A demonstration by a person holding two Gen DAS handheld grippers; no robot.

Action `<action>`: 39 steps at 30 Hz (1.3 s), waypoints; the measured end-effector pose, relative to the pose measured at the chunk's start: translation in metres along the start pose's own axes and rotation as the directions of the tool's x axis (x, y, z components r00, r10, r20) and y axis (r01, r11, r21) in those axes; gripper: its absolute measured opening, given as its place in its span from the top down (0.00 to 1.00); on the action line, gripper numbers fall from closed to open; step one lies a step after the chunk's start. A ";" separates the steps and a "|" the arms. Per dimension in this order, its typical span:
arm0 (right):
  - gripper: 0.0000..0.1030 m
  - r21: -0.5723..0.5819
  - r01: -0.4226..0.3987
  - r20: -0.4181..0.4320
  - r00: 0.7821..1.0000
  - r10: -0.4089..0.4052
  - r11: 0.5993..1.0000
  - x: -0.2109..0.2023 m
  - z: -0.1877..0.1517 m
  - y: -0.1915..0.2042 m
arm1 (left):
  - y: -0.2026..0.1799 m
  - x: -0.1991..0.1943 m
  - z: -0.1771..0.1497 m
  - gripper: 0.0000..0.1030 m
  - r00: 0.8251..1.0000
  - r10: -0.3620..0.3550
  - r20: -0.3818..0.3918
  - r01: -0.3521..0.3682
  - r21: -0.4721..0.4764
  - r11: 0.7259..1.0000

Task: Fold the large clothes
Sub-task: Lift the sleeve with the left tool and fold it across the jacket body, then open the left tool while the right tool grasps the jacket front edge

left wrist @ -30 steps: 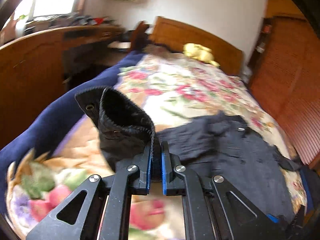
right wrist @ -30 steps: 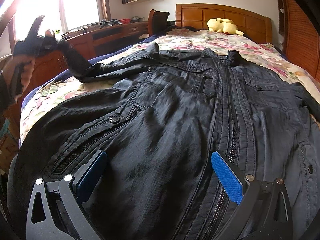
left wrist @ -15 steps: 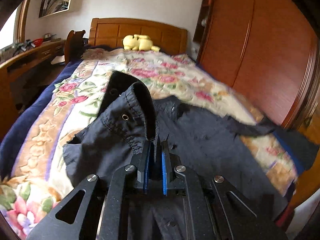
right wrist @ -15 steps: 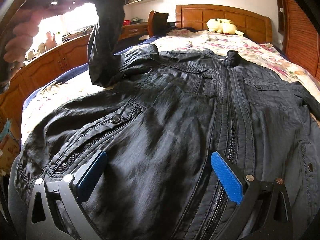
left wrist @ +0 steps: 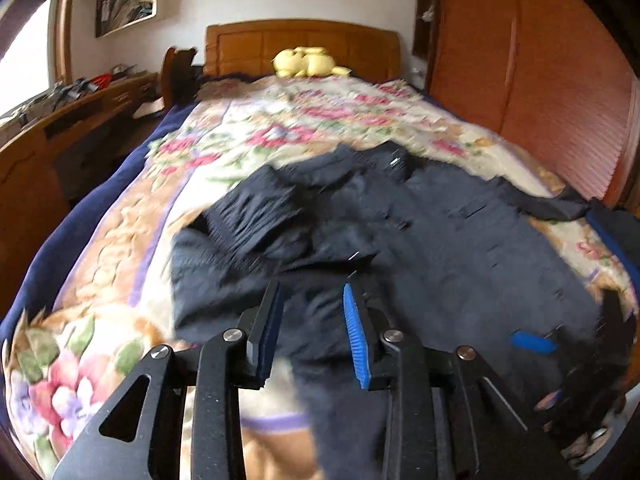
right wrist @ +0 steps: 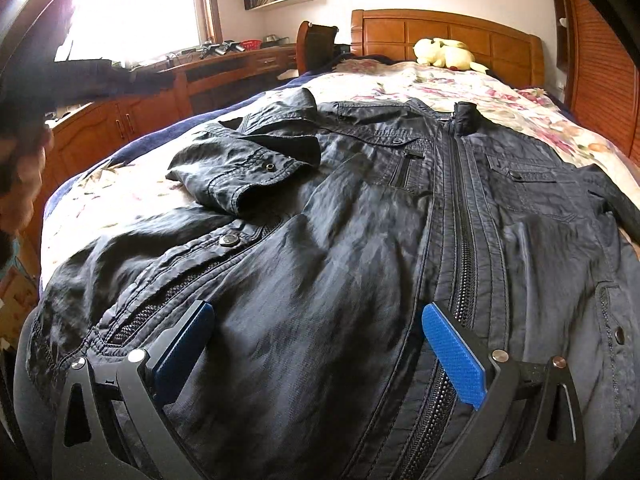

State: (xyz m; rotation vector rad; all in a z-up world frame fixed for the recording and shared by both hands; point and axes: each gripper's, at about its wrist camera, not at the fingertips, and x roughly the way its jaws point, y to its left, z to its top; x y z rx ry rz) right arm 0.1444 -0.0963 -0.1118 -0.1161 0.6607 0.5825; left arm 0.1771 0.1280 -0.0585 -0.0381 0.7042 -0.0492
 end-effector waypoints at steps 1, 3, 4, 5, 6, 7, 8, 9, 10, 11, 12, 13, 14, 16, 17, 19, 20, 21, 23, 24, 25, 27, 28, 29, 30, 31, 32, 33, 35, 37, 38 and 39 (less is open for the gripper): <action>0.00 0.000 0.000 0.000 1.000 0.000 1.000 0.000 0.000 0.000 | 0.006 0.005 -0.007 0.69 1.000 0.015 -0.010 -0.015 -0.007 1.000; 0.00 -0.001 0.002 -0.001 1.000 -0.002 1.000 0.000 0.000 0.000 | 0.019 0.016 -0.020 0.69 0.999 0.035 -0.031 -0.036 -0.025 0.999; 0.00 -0.002 0.003 -0.003 1.000 -0.003 1.000 0.001 0.000 0.000 | 0.027 0.023 -0.027 0.69 0.998 0.044 -0.041 -0.046 -0.039 0.998; 0.00 -0.003 0.007 -0.007 1.000 -0.007 1.000 0.002 0.000 0.001 | 0.033 0.028 -0.034 0.69 0.998 0.048 -0.049 -0.050 -0.056 0.997; 0.00 -0.006 0.012 -0.008 1.000 -0.012 1.000 0.002 0.000 0.001 | 0.036 0.032 -0.037 0.69 0.998 0.043 -0.054 -0.046 -0.067 0.997; 0.00 -0.009 0.016 -0.007 1.000 -0.016 1.000 0.002 0.000 0.002 | 0.040 0.034 -0.042 0.68 0.998 0.030 -0.051 -0.034 -0.083 0.996; 0.00 -0.012 0.018 -0.005 1.000 -0.018 1.000 0.001 0.000 0.003 | 0.043 0.036 -0.047 0.68 0.998 0.025 -0.049 -0.030 -0.095 0.995; 0.00 -0.012 0.019 -0.005 1.000 -0.019 1.000 0.002 0.000 0.003 | 0.045 0.037 -0.051 0.68 0.999 0.022 -0.046 -0.027 -0.106 0.994; 0.00 -0.012 0.019 -0.005 1.000 -0.019 1.000 0.002 0.000 0.002 | 0.045 0.037 -0.052 0.68 0.999 0.019 -0.037 -0.023 -0.111 0.994; 0.00 -0.013 0.020 -0.006 1.000 -0.020 1.000 0.002 0.000 0.002 | 0.045 0.035 -0.054 0.68 0.999 0.020 -0.025 -0.022 -0.114 0.993; 0.00 -0.016 0.023 -0.006 1.000 -0.023 1.000 0.002 0.000 0.003 | 0.044 0.033 -0.055 0.68 1.000 0.028 -0.007 -0.028 -0.112 0.993; 0.00 -0.020 0.024 -0.005 1.000 -0.025 1.000 0.001 0.000 0.004 | 0.044 0.031 -0.056 0.68 0.999 0.033 0.004 -0.033 -0.108 0.994; 0.00 -0.022 0.025 -0.007 1.000 -0.026 0.999 0.001 0.000 0.004 | 0.042 0.030 -0.058 0.68 0.999 0.042 0.013 -0.040 -0.102 0.994; 0.00 -0.016 0.020 -0.014 1.000 -0.020 1.000 -0.001 0.003 0.003 | 0.039 0.031 -0.063 0.68 0.997 0.068 0.027 -0.065 -0.087 0.994; 0.00 -0.007 0.008 -0.018 1.000 -0.008 1.000 -0.002 0.006 0.001 | 0.037 0.031 -0.065 0.68 0.996 0.078 0.030 -0.076 -0.079 0.994; 0.00 0.001 -0.006 -0.022 1.000 0.006 1.000 -0.006 0.013 -0.002 | 0.036 0.029 -0.064 0.68 0.995 0.095 0.042 -0.092 -0.067 0.993; 0.00 -0.006 0.003 -0.015 1.000 -0.003 1.000 -0.010 0.018 -0.003 | 0.036 0.028 -0.064 0.68 0.994 0.103 0.049 -0.099 -0.063 0.993; 0.00 -0.029 0.010 -0.004 1.000 -0.010 1.000 -0.014 0.026 -0.003 | 0.036 0.027 -0.065 0.68 0.992 0.113 0.058 -0.109 -0.062 0.992; 0.00 -0.067 0.013 0.010 1.000 -0.013 0.998 -0.018 0.038 -0.001 | 0.036 0.026 -0.065 0.68 0.990 0.121 0.067 -0.117 -0.063 0.991; 0.00 -0.085 0.018 0.017 1.000 -0.017 0.996 -0.018 0.048 -0.001 | 0.037 0.025 -0.065 0.68 0.990 0.123 0.070 -0.118 -0.065 0.991; 0.00 -0.096 0.017 0.019 1.000 -0.016 0.995 -0.017 0.055 0.000 | 0.037 0.025 -0.065 0.68 0.990 0.123 0.071 -0.118 -0.067 0.991; 0.00 -0.118 0.008 0.022 1.000 -0.005 0.993 -0.011 0.073 -0.001 | 0.039 0.026 -0.065 0.68 0.990 0.126 0.069 -0.120 -0.074 0.990; 0.00 -0.128 0.005 0.024 1.000 -0.002 0.992 -0.007 0.081 -0.001 | 0.039 0.026 -0.066 0.68 0.990 0.127 0.069 -0.121 -0.078 0.990; 0.00 -0.138 0.004 0.022 1.000 -0.001 0.990 -0.001 0.087 -0.002 | 0.040 0.026 -0.066 0.68 0.989 0.128 0.069 -0.122 -0.083 0.989; 0.00 -0.145 0.003 0.014 1.000 -0.001 0.989 0.008 0.094 -0.002 | 0.041 0.025 -0.066 0.68 0.989 0.128 0.071 -0.121 -0.087 0.989; 0.00 -0.148 -0.007 -0.001 1.000 0.007 0.989 0.019 0.101 -0.003 | 0.042 0.025 -0.066 0.68 0.989 0.128 0.073 -0.121 -0.089 0.989; 0.00 -0.148 -0.024 -0.015 1.000 0.022 0.989 0.029 0.106 -0.004 | 0.042 0.025 -0.067 0.68 0.989 0.128 0.074 -0.121 -0.090 0.989; 0.00 -0.150 -0.041 -0.028 0.999 0.037 0.988 0.040 0.111 -0.005 | 0.041 0.025 -0.067 0.68 0.989 0.128 0.075 -0.122 -0.089 0.989; 0.03 -0.166 -0.070 -0.048 0.997 0.063 0.984 0.061 0.119 -0.004 | 0.042 0.025 -0.067 0.68 0.989 0.130 0.074 -0.123 -0.087 0.989; 0.06 -0.183 -0.084 -0.060 0.995 0.074 0.980 0.080 0.124 -0.005 | 0.042 0.025 -0.067 0.68 0.989 0.131 0.074 -0.125 -0.084 0.989; 0.07 -0.192 -0.094 -0.068 0.994 0.083 0.977 0.091 0.127 -0.004 | 0.041 0.025 -0.067 0.68 0.989 0.132 0.073 -0.126 -0.084 0.988; 0.08 -0.198 -0.106 -0.078 0.993 0.092 0.975 0.101 0.130 -0.004 | 0.042 0.025 -0.067 0.68 0.989 0.131 0.072 -0.124 -0.084 0.989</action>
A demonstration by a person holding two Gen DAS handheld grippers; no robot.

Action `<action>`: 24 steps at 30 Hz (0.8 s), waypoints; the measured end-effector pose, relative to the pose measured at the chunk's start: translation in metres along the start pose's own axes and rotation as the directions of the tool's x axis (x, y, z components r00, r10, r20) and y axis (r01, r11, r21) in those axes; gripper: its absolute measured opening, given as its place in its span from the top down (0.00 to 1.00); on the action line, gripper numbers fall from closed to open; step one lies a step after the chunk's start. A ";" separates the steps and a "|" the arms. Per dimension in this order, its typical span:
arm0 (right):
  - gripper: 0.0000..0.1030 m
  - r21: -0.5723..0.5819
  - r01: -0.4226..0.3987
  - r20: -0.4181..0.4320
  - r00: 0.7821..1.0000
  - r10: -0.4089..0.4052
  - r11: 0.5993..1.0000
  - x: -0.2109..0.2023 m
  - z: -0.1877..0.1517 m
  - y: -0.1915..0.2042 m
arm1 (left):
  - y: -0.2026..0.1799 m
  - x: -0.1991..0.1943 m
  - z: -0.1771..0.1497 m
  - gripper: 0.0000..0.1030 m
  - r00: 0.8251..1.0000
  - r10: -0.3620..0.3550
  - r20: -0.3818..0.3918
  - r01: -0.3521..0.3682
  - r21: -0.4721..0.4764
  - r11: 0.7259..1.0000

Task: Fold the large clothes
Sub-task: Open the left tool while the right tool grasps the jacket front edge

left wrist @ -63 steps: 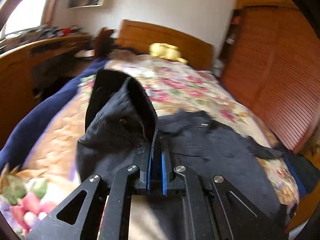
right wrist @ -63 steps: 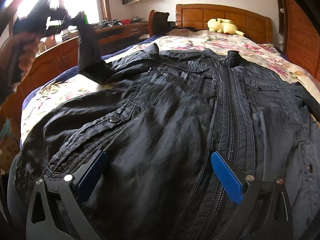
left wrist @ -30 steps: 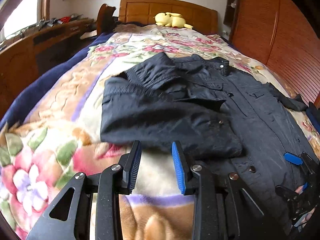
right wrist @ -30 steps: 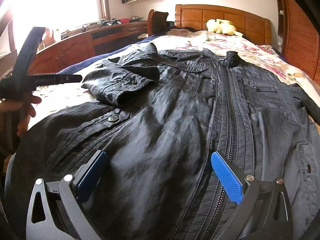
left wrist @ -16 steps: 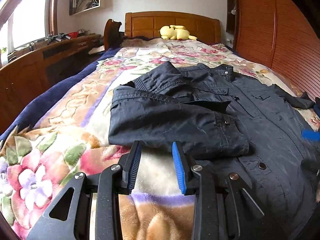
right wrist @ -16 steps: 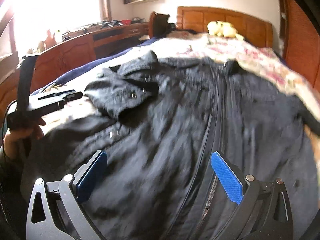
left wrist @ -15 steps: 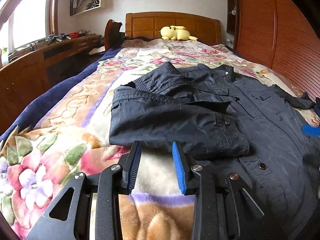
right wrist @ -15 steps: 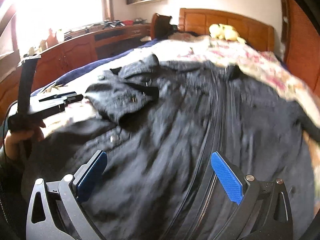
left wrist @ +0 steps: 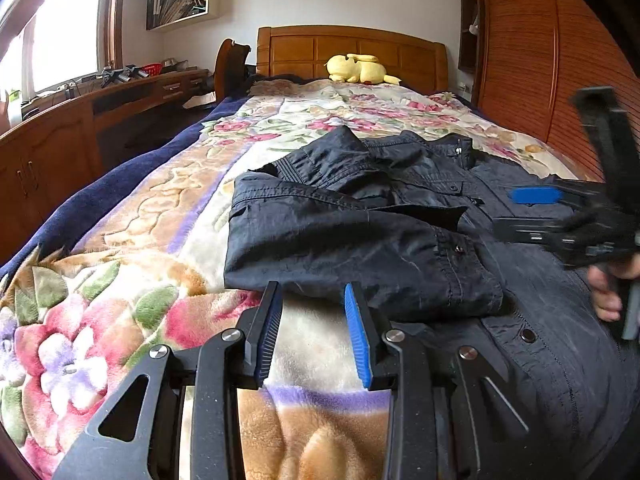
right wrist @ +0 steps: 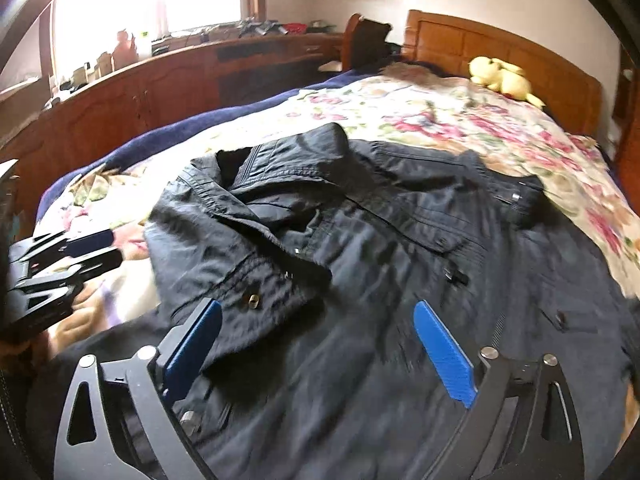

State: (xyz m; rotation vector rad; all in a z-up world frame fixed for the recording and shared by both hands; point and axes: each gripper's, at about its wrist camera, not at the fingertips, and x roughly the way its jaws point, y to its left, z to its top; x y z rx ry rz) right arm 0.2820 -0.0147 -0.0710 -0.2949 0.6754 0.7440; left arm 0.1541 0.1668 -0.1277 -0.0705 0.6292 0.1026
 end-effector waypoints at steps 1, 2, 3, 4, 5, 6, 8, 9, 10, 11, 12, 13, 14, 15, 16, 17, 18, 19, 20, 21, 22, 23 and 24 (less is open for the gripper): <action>0.09 -0.005 -0.015 -0.011 1.000 0.015 1.000 0.011 0.002 -0.001 | -0.001 0.001 0.000 0.68 1.000 0.001 -0.002 -0.001 0.001 1.000; 0.10 -0.007 -0.026 -0.018 1.000 0.025 1.000 0.019 0.003 -0.002 | -0.001 0.001 0.000 0.68 1.000 0.003 -0.004 -0.003 0.002 1.000; 0.10 -0.007 -0.039 -0.030 0.999 0.039 0.999 0.028 0.004 -0.002 | -0.002 0.002 0.000 0.68 1.000 0.005 -0.006 -0.005 0.004 1.000; 0.10 -0.007 -0.052 -0.039 0.998 0.052 0.999 0.037 0.005 -0.004 | -0.002 0.002 0.000 0.68 1.000 0.006 -0.007 -0.006 0.006 1.000; 0.10 -0.006 -0.065 -0.046 0.997 0.064 0.998 0.043 0.005 -0.006 | -0.002 0.003 0.000 0.68 1.000 0.007 -0.008 -0.007 0.008 1.000; 0.10 -0.004 -0.083 -0.054 0.995 0.083 0.997 0.051 0.005 -0.007 | -0.003 0.003 -0.001 0.68 1.000 0.010 -0.010 -0.010 0.011 1.000; 0.11 0.001 -0.121 -0.068 0.990 0.121 0.993 0.070 0.001 -0.008 | -0.005 0.005 0.000 0.68 1.000 0.014 -0.013 -0.014 0.015 1.000; 0.11 -0.001 -0.123 -0.067 0.990 0.123 0.992 0.073 -0.003 -0.008 | -0.006 0.006 -0.001 0.68 1.000 0.015 -0.016 -0.015 0.018 1.000; 0.11 -0.005 -0.122 -0.056 0.991 0.122 0.993 0.073 -0.005 -0.008 | -0.006 0.007 -0.001 0.68 1.000 0.018 -0.018 -0.017 0.020 1.000; 0.11 -0.009 -0.126 -0.045 0.991 0.126 0.992 0.072 -0.005 -0.008 | -0.006 0.008 -0.001 0.68 1.000 0.021 -0.020 -0.020 0.021 1.000; 0.11 -0.013 -0.133 -0.033 0.991 0.133 0.991 0.069 -0.006 -0.008 | -0.007 0.010 -0.001 0.68 0.999 0.025 -0.026 -0.024 0.023 0.999; 0.14 -0.015 -0.136 -0.028 0.990 0.135 0.991 0.071 -0.005 -0.007 | -0.008 0.012 0.000 0.68 0.999 0.027 -0.030 -0.026 0.024 0.999; 0.15 -0.016 -0.140 -0.026 0.990 0.139 0.990 0.071 -0.006 -0.007 | -0.008 0.013 0.000 0.68 0.999 0.028 -0.034 -0.028 0.024 0.999; 0.19 -0.017 -0.144 -0.025 0.989 0.144 0.989 0.070 -0.006 -0.007 | -0.009 0.014 0.000 0.68 0.999 0.032 -0.038 -0.031 0.025 0.999; 0.24 -0.017 -0.154 -0.023 0.988 0.153 0.988 0.070 -0.006 -0.007 | -0.009 0.014 0.000 0.68 0.999 0.035 -0.039 -0.034 0.026 0.999; 0.27 -0.015 -0.159 -0.019 0.987 0.159 0.987 0.068 -0.007 -0.007 | -0.009 0.014 0.000 0.68 0.999 0.036 -0.040 -0.035 0.027 0.999; 0.32 -0.012 -0.165 -0.015 0.986 0.165 0.986 0.066 -0.008 -0.007 | -0.009 0.015 0.000 0.68 0.998 0.038 -0.041 -0.037 0.029 0.999; 0.38 -0.009 -0.166 -0.010 0.986 0.166 0.986 0.063 -0.008 -0.008 | -0.009 0.015 0.000 0.68 0.998 0.039 -0.042 -0.037 0.029 0.999; 0.41 -0.005 -0.166 -0.007 0.986 0.166 0.986 0.062 -0.008 -0.009 | -0.009 0.016 0.000 0.68 0.998 0.039 -0.043 -0.038 0.030 0.999; 0.45 -0.003 -0.166 -0.004 0.986 0.166 0.986 0.061 -0.009 -0.010 | -0.009 0.016 -0.001 0.68 0.998 0.039 -0.046 -0.038 0.030 0.999; 0.49 0.000 -0.162 -0.002 0.987 0.162 0.987 0.060 -0.009 -0.010 | -0.009 0.017 -0.001 0.68 0.998 0.040 -0.048 -0.039 0.030 0.999; 0.50 0.000 -0.159 0.002 0.987 0.159 0.987 0.056 -0.010 -0.010 | -0.010 0.017 -0.001 0.68 0.998 0.040 -0.050 -0.039 0.031 0.999; 0.54 0.001 -0.154 0.009 0.988 0.154 0.988 0.054 -0.010 -0.010 | -0.010 0.017 -0.001 0.68 0.998 0.040 -0.051 -0.039 0.031 0.999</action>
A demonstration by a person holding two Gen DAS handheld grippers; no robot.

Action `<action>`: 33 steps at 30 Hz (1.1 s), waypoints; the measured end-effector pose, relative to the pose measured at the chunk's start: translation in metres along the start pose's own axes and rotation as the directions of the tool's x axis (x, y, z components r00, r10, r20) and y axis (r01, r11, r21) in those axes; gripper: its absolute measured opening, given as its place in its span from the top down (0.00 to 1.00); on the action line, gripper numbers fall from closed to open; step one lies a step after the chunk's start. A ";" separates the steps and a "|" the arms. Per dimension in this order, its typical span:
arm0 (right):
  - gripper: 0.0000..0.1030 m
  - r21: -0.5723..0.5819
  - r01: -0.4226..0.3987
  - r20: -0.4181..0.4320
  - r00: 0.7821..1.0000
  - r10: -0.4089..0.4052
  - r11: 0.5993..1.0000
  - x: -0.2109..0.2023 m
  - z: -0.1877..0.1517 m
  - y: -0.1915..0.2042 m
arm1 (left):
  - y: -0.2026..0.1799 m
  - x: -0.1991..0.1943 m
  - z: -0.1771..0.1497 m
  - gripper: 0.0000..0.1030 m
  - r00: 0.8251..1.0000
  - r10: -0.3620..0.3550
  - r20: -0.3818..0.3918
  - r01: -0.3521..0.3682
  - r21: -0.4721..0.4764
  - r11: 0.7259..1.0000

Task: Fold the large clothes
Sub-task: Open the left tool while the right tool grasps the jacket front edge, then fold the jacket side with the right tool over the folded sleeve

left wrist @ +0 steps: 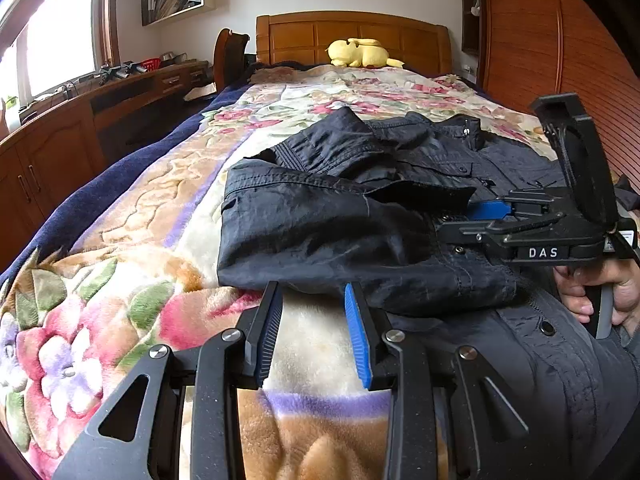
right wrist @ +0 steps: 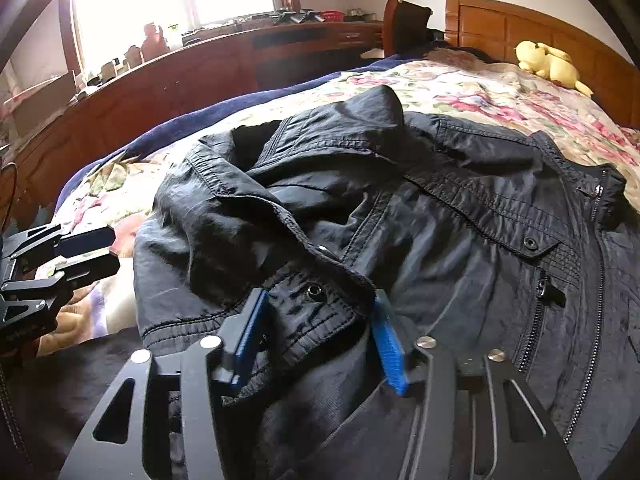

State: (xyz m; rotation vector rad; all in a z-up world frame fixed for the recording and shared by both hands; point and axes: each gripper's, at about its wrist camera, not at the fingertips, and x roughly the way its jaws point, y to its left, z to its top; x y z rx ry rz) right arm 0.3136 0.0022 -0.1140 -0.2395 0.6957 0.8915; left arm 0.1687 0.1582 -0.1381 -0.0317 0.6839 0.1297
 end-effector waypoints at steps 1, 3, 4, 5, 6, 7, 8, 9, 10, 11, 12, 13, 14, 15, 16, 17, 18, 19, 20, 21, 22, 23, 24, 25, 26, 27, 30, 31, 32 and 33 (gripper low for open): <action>0.57 0.001 0.005 0.009 1.000 -0.005 1.000 -0.002 0.000 0.001 | 0.000 0.000 0.000 0.68 1.000 -0.001 0.000 0.001 0.000 1.000; 0.58 0.000 0.010 0.025 1.000 -0.010 1.000 -0.006 -0.001 0.001 | -0.001 0.000 0.000 0.68 1.000 -0.001 0.003 0.001 -0.001 1.000; 0.60 0.000 0.016 0.036 0.999 -0.016 1.000 -0.008 -0.001 0.002 | -0.002 0.001 0.001 0.68 1.000 -0.001 0.003 0.001 -0.001 1.000; 0.61 -0.001 0.017 0.046 0.999 -0.017 1.000 -0.011 -0.002 0.003 | -0.002 0.001 0.001 0.68 1.000 0.000 0.003 0.000 -0.001 1.000; 0.62 -0.006 0.020 0.058 0.998 -0.020 1.000 -0.014 -0.003 0.005 | -0.002 0.001 0.001 0.68 1.000 0.000 0.003 0.000 0.000 1.000; 0.66 -0.015 0.020 0.068 0.997 -0.019 1.000 -0.016 -0.003 0.007 | -0.003 0.001 0.001 0.68 1.000 0.000 0.004 0.000 0.000 1.000; 0.69 -0.025 0.016 0.073 0.997 -0.014 1.000 -0.017 -0.004 0.009 | -0.002 0.001 0.001 0.68 1.000 0.000 0.004 0.000 -0.001 1.000; 0.76 -0.038 0.008 0.070 0.998 -0.005 0.999 -0.017 -0.005 0.012 | -0.003 0.001 0.001 0.68 1.000 0.001 0.006 -0.001 0.000 1.000; 0.85 -0.048 0.004 0.062 0.998 -0.001 0.999 -0.016 -0.005 0.013 | -0.003 0.001 0.001 0.68 1.000 0.001 0.008 -0.001 0.001 1.000; 0.89 -0.058 0.005 0.055 0.998 -0.002 0.998 -0.015 -0.006 0.015 | -0.003 0.001 0.001 0.68 1.000 0.001 0.009 -0.001 0.000 1.000; 0.92 -0.070 0.011 0.052 0.999 -0.007 0.997 -0.014 -0.007 0.018 | -0.003 0.000 0.001 0.68 1.000 0.001 0.011 -0.001 -0.001 1.000; 0.93 -0.081 0.019 0.058 0.998 -0.014 0.997 -0.016 -0.007 0.020 | -0.002 0.000 0.001 0.68 1.000 0.001 0.013 0.000 -0.002 1.000; 0.94 -0.088 0.023 0.067 0.998 -0.018 0.996 -0.018 -0.007 0.021 | -0.002 -0.001 0.000 0.68 1.000 0.000 0.015 0.000 -0.003 1.000; 0.94 -0.094 0.028 0.080 0.997 -0.021 0.995 -0.022 -0.006 0.022 | -0.002 -0.001 0.000 0.68 1.000 0.000 0.019 0.000 -0.005 1.000; 0.95 -0.100 0.033 0.089 0.996 -0.024 0.994 -0.026 -0.006 0.024 | -0.001 -0.002 0.000 0.68 1.000 0.000 0.022 0.000 -0.006 1.000; 0.95 -0.104 0.046 0.090 0.995 -0.036 0.994 -0.030 -0.005 0.025 | -0.001 -0.003 0.000 0.68 1.000 0.000 0.026 0.000 -0.006 1.000; 0.95 -0.102 0.065 0.095 0.994 -0.056 0.993 -0.035 -0.005 0.025 | 0.000 -0.004 0.000 0.68 1.000 0.001 0.031 -0.001 -0.006 1.000; 0.95 -0.092 0.080 0.103 0.992 -0.071 0.993 -0.044 -0.006 0.024 | 0.000 -0.005 -0.001 0.68 0.999 0.001 0.036 -0.001 -0.006 1.000; 0.95 -0.078 0.093 0.113 0.990 -0.084 0.993 -0.053 -0.008 0.022 | 0.000 -0.006 -0.001 0.68 0.999 0.001 0.042 -0.001 -0.006 1.000; 0.95 -0.058 0.111 0.124 0.987 -0.103 0.992 -0.064 -0.010 0.021 | 0.001 -0.007 -0.001 0.68 0.999 0.000 0.048 0.001 -0.006 1.000; 0.95 -0.037 0.130 0.134 0.983 -0.124 0.991 -0.076 -0.014 0.018 | 0.001 -0.009 -0.002 0.68 0.999 -0.001 0.054 0.002 -0.006 1.000; 0.95 -0.017 0.149 0.142 0.979 -0.146 0.989 -0.088 -0.018 0.015 | 0.002 -0.010 -0.002 0.68 0.998 -0.002 0.059 0.002 -0.006 1.000; 0.95 0.003 0.175 0.148 0.974 -0.173 0.985 -0.101 -0.022 0.011 | 0.002 -0.012 -0.002 0.68 0.998 -0.005 0.067 0.005 -0.005 1.000; 0.95 0.024 0.205 0.154 0.966 -0.206 0.979 -0.115 -0.028 0.008 | 0.002 -0.014 -0.003 0.68 0.997 -0.006 0.075 0.006 -0.005 1.000; 0.95 0.041 0.234 0.160 0.958 -0.237 0.971 -0.129 -0.034 0.005 | 0.002 -0.017 -0.004 0.68 0.996 -0.004 0.087 0.004 -0.003 1.000; 0.95 0.061 0.263 0.167 0.948 -0.270 0.963 -0.144 -0.041 0.002 | 0.003 -0.018 -0.004 0.68 0.996 -0.003 0.093 0.003 -0.003 1.000; 0.95 0.118 0.333 0.173 0.921 -0.350 0.935 -0.188 -0.065 -0.006 | 0.003 -0.021 -0.005 0.68 0.995 -0.003 0.105 0.003 -0.001 1.000; 0.95 0.134 0.361 0.171 0.909 -0.380 0.923 -0.202 -0.074 -0.009 | 0.003 -0.021 -0.005 0.68 0.994 -0.002 0.106 0.002 -0.001 1.000; 0.95 0.147 0.381 0.167 0.900 -0.402 0.913 -0.214 -0.082 -0.011 | 0.004 -0.022 -0.005 0.68 0.994 -0.001 0.108 0.001 -0.001 1.000; 0.95 0.161 0.401 0.161 0.891 -0.425 0.902 -0.225 -0.090 -0.012 | 0.004 -0.022 -0.005 0.68 0.994 0.001 0.110 -0.001 -0.001 1.000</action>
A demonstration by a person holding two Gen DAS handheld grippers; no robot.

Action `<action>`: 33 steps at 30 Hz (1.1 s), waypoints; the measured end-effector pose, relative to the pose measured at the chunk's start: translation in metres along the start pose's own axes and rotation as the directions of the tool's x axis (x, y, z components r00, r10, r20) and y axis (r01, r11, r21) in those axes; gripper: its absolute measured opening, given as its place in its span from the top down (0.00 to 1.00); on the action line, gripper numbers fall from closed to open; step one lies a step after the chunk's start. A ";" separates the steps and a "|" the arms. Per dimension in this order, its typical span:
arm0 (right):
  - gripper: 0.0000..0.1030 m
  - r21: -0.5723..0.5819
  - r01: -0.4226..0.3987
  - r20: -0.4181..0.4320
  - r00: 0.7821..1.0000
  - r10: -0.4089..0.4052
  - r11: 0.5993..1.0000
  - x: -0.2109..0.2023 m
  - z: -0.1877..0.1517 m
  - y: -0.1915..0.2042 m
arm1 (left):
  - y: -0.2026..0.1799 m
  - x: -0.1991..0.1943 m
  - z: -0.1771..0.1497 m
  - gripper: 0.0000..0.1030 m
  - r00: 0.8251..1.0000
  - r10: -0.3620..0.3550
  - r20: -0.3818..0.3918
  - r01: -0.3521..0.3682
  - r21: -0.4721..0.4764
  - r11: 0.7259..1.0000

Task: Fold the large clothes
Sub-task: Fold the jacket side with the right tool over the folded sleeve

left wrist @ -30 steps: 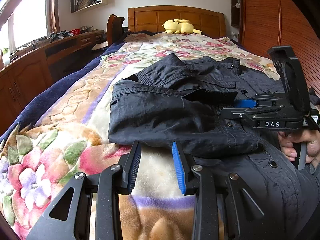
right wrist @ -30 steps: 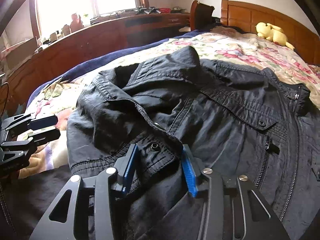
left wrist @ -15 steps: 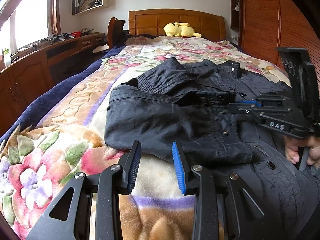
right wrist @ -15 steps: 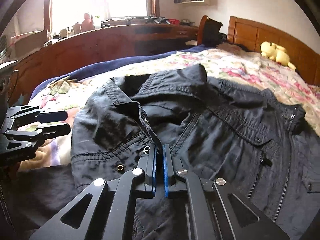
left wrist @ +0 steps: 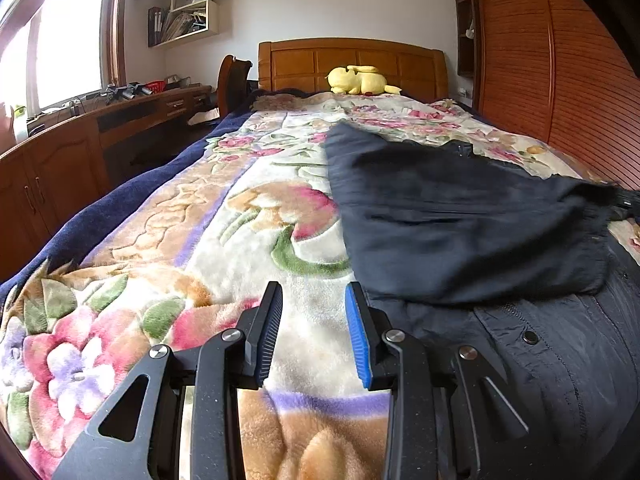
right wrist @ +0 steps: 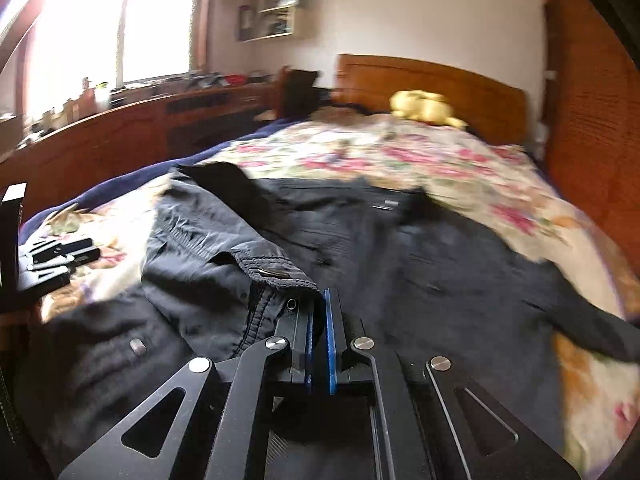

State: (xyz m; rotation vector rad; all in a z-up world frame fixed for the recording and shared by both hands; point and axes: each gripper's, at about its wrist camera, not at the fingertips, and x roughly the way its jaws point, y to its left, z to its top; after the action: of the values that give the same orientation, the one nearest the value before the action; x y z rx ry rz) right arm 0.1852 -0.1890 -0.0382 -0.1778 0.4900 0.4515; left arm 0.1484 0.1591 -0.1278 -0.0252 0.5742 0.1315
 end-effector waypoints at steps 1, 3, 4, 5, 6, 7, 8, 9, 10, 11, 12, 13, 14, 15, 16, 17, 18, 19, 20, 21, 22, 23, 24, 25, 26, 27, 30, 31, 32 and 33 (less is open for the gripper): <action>0.95 0.011 0.026 -0.005 1.000 -0.026 1.000 -0.010 -0.006 -0.006 | 0.001 -0.001 0.000 0.68 1.000 0.000 0.002 0.000 0.000 1.000; 0.95 0.029 0.070 -0.020 0.997 -0.070 0.997 -0.025 -0.016 -0.016 | 0.001 -0.002 -0.001 0.68 1.000 -0.003 0.006 0.003 0.001 1.000; 0.95 0.034 0.093 -0.026 0.995 -0.092 0.995 -0.033 -0.023 -0.020 | 0.001 -0.002 -0.001 0.68 1.000 -0.004 0.008 0.004 0.001 1.000; 0.95 0.038 0.114 -0.032 0.993 -0.112 0.993 -0.040 -0.028 -0.022 | 0.002 -0.003 -0.002 0.68 1.000 -0.006 0.009 0.006 0.001 1.000; 0.95 0.041 0.140 -0.040 0.990 -0.138 0.989 -0.046 -0.034 -0.025 | 0.002 -0.003 -0.002 0.68 1.000 -0.007 0.010 0.007 0.001 1.000; 0.95 0.045 0.168 -0.050 0.985 -0.166 0.985 -0.051 -0.040 -0.028 | 0.002 -0.003 -0.003 0.68 1.000 -0.007 0.011 0.007 0.001 1.000; 0.95 0.053 0.185 -0.062 0.981 -0.182 0.981 -0.054 -0.046 -0.030 | 0.002 -0.003 -0.003 0.68 1.000 -0.008 0.012 0.008 0.002 1.000; 0.95 0.065 0.197 -0.077 0.978 -0.192 0.978 -0.054 -0.051 -0.033 | 0.002 -0.003 -0.003 0.68 1.000 -0.009 0.012 0.009 0.004 1.000; 0.95 0.080 0.205 -0.095 0.976 -0.197 0.975 -0.054 -0.058 -0.037 | 0.001 -0.003 -0.003 0.68 1.000 -0.009 0.010 0.009 0.006 1.000; 0.95 0.095 0.211 -0.115 0.973 -0.200 0.973 -0.050 -0.065 -0.041 | 0.001 -0.002 -0.003 0.68 1.000 -0.010 0.008 0.010 0.008 1.000; 0.95 0.112 0.214 -0.135 0.971 -0.199 0.970 -0.042 -0.067 -0.043 | 0.001 -0.002 -0.003 0.68 1.000 -0.010 0.005 0.010 0.010 1.000; 0.95 0.138 0.210 -0.160 0.969 -0.188 0.968 -0.035 -0.073 -0.049 | 0.000 -0.001 -0.003 0.68 1.000 -0.009 0.004 0.009 0.011 1.000; 0.95 0.168 0.202 -0.184 0.968 -0.170 0.965 -0.027 -0.078 -0.054 | 0.000 -0.001 -0.003 0.68 1.000 -0.010 0.004 0.009 0.012 1.000; 0.95 0.188 0.198 -0.203 0.966 -0.159 0.962 -0.017 -0.081 -0.056 | 0.000 -0.001 -0.003 0.68 1.000 -0.010 0.004 0.010 0.012 1.000; 0.95 0.200 0.205 -0.221 0.962 -0.160 0.958 -0.009 -0.088 -0.057 | 0.000 -0.001 -0.003 0.68 1.000 -0.010 0.004 0.010 0.011 1.000; 0.95 0.202 0.215 -0.232 0.958 -0.167 0.955 -0.004 -0.091 -0.059 | 0.000 -0.001 -0.003 0.68 1.000 -0.010 0.003 0.010 0.011 1.000; 0.95 0.193 0.224 -0.234 0.956 -0.176 0.955 -0.002 -0.091 -0.056 | 0.000 -0.001 -0.003 0.68 1.000 -0.010 0.002 0.010 0.011 1.000; 0.95 0.185 0.227 -0.230 0.956 -0.183 0.956 -0.002 -0.089 -0.055 | 0.000 -0.001 -0.003 0.68 1.000 -0.011 0.001 0.011 0.010 1.000; 0.95 0.177 0.229 -0.224 0.957 -0.187 0.957 -0.003 -0.089 -0.052 | 0.000 -0.001 -0.003 0.68 1.000 -0.011 0.000 0.011 0.010 1.000; 0.95 0.175 0.229 -0.219 0.957 -0.189 0.958 -0.003 -0.089 -0.050 | 0.000 -0.001 -0.003 0.68 1.000 -0.012 0.001 0.012 0.010 1.000; 0.95 0.177 0.227 -0.213 0.959 -0.188 0.958 -0.009 -0.089 -0.053 | 0.000 -0.001 -0.002 0.68 1.000 -0.011 0.001 0.011 0.010 1.000; 0.95 0.181 0.224 -0.209 0.960 -0.185 0.958 -0.013 -0.091 -0.053 | 0.000 -0.001 -0.002 0.68 1.000 -0.010 0.002 0.010 0.010 1.000; 0.95 0.187 0.219 -0.207 0.962 -0.180 0.958 -0.016 -0.093 -0.053 | 0.000 -0.001 -0.002 0.68 1.000 -0.009 0.003 0.009 0.011 1.000; 0.95 0.193 0.215 -0.207 0.963 -0.175 0.957 -0.017 -0.094 -0.054 | -0.001 -0.001 -0.002 0.68 1.000 -0.007 0.003 0.007 0.012 1.000; 0.95 0.198 0.212 -0.206 0.963 -0.171 0.957 -0.015 -0.096 -0.059 | -0.002 -0.001 -0.002 0.68 1.000 -0.003 0.002 0.003 0.013 1.000; 0.95 0.200 0.211 -0.205 0.964 -0.170 0.957 -0.016 -0.095 -0.058 | -0.003 -0.001 -0.002 0.68 1.000 -0.002 0.001 0.002 0.016 1.000; 0.94 0.201 0.210 -0.203 0.964 -0.169 0.957 -0.014 -0.099 -0.061 | -0.005 0.001 0.002 0.68 1.000 -0.004 -0.021 0.004 0.028 1.000; 0.93 0.202 0.209 -0.204 0.964 -0.168 0.957 -0.014 -0.099 -0.061 | -0.005 0.001 0.004 0.68 1.000 -0.002 -0.024 0.003 0.031 1.000; 0.93 0.205 0.208 -0.204 0.965 -0.166 0.956 -0.013 -0.098 -0.061 | -0.006 0.001 0.006 0.68 1.000 0.001 -0.029 0.000 0.035 0.999; 0.93 0.209 0.205 -0.203 0.965 -0.163 0.956 -0.014 -0.098 -0.061 | -0.007 0.000 0.009 0.68 0.999 0.009 -0.035 -0.008 0.041 0.999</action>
State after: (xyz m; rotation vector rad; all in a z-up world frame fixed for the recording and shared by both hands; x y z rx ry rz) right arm 0.1619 -0.2748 -0.1134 -0.0423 0.6966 0.1927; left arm 0.1537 0.1529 -0.1203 0.0149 0.6116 0.1275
